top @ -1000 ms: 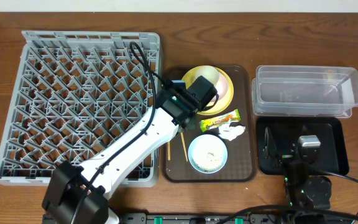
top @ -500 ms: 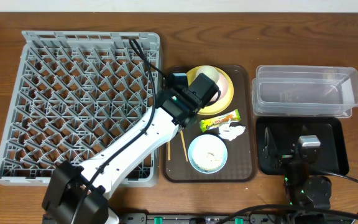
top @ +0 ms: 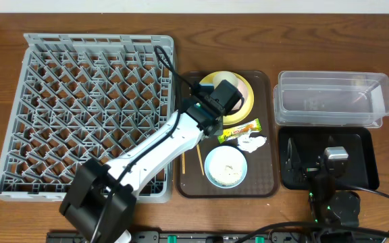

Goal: Sort waste into correct bins and load items into the dishwasher
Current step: 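Lower the left gripper and close on one wooden chopstick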

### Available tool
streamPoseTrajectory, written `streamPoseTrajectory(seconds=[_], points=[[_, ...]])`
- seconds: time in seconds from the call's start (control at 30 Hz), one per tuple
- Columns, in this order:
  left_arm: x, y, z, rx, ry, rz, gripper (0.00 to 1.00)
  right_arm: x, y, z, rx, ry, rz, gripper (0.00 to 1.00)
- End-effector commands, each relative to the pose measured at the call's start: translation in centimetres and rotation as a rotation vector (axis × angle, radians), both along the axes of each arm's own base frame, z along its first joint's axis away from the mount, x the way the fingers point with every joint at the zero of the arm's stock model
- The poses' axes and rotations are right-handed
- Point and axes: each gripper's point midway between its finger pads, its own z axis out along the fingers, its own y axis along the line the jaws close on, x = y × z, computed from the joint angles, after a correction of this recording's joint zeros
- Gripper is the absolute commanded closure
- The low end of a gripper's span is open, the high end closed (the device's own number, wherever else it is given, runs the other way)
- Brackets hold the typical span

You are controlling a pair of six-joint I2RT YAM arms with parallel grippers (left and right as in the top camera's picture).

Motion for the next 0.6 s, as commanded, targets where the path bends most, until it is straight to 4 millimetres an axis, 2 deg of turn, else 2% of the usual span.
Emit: streamPoseTrajectory(seconds=[0.0,0.2,0.27,0.37,0.57], points=[[0.3,-1.2,0.8,-0.046,0.006,-0.074,0.77,0.0,0.2,-0.1,-0.009,0.002,0.008,0.01],[0.3,-2.5,1.3,-0.098,0.018,-0.120,0.81,0.0,0.2,-0.1,-0.009,0.002,0.008,0.01],[0.4,-3.3,1.9,-0.129,0.018,-0.152,0.89,0.0,0.2,-0.1,-0.009,0.002,0.008,0.01],[0.8,-4.6,3.8,-0.167,0.005,-0.238,0.92,0.0,0.2,-0.1,-0.009,0.002,0.008,0.01],[1.2,-4.2,7.7,-0.156,-0.005,-0.256,0.92,0.0,0.2,-0.1,-0.009,0.002,0.008,0.01]])
